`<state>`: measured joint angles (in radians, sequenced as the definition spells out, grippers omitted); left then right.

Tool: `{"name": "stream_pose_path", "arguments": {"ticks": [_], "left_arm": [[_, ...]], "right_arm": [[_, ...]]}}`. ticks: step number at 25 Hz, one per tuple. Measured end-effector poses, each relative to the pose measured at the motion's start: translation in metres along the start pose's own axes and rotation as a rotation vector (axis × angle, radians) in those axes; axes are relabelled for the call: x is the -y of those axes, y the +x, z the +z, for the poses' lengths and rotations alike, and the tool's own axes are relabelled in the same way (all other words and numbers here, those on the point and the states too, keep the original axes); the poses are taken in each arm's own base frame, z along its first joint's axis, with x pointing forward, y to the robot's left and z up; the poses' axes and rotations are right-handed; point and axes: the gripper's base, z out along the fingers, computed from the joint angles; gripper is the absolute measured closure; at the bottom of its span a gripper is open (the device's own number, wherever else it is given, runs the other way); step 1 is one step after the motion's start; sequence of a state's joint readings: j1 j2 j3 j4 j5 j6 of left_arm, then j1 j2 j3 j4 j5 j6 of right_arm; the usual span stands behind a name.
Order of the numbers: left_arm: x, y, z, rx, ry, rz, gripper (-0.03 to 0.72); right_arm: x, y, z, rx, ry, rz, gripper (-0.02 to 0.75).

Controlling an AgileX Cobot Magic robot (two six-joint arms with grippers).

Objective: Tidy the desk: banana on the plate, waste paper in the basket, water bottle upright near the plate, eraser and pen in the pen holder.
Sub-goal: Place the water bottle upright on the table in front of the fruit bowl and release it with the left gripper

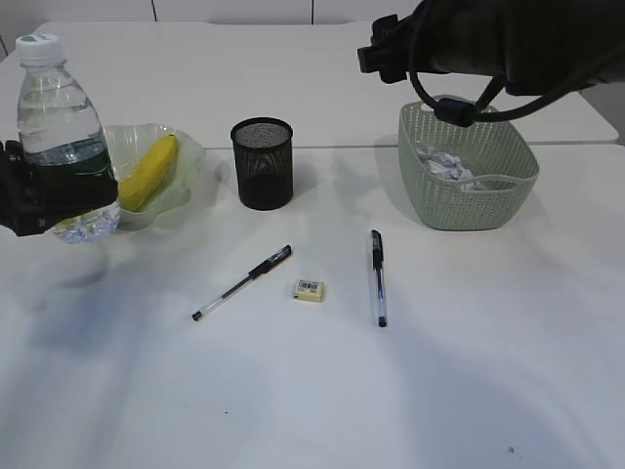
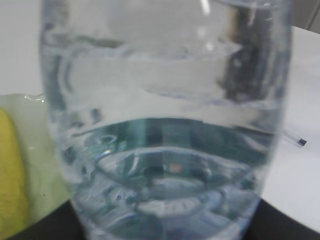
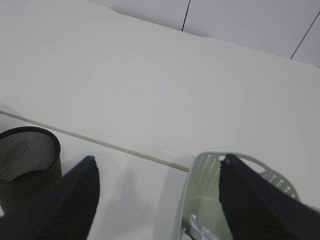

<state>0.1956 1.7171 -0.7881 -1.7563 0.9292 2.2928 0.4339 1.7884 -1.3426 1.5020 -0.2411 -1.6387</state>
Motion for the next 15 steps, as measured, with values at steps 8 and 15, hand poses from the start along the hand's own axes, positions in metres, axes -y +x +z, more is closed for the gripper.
{"name": "stream_pose_path", "arguments": {"ticks": [8,15], "left_arm": [[-0.006,0.028,0.014,-0.015,0.067,-0.059,0.348],[-0.008,0.055,0.025,-0.032,0.115,-0.069,0.348]], "right_arm": [[-0.001,0.004,0.001,-0.011,-0.002,-0.005,0.186],[-0.001,0.004,0.002,-0.009,-0.002,-0.023,0.186]]}}
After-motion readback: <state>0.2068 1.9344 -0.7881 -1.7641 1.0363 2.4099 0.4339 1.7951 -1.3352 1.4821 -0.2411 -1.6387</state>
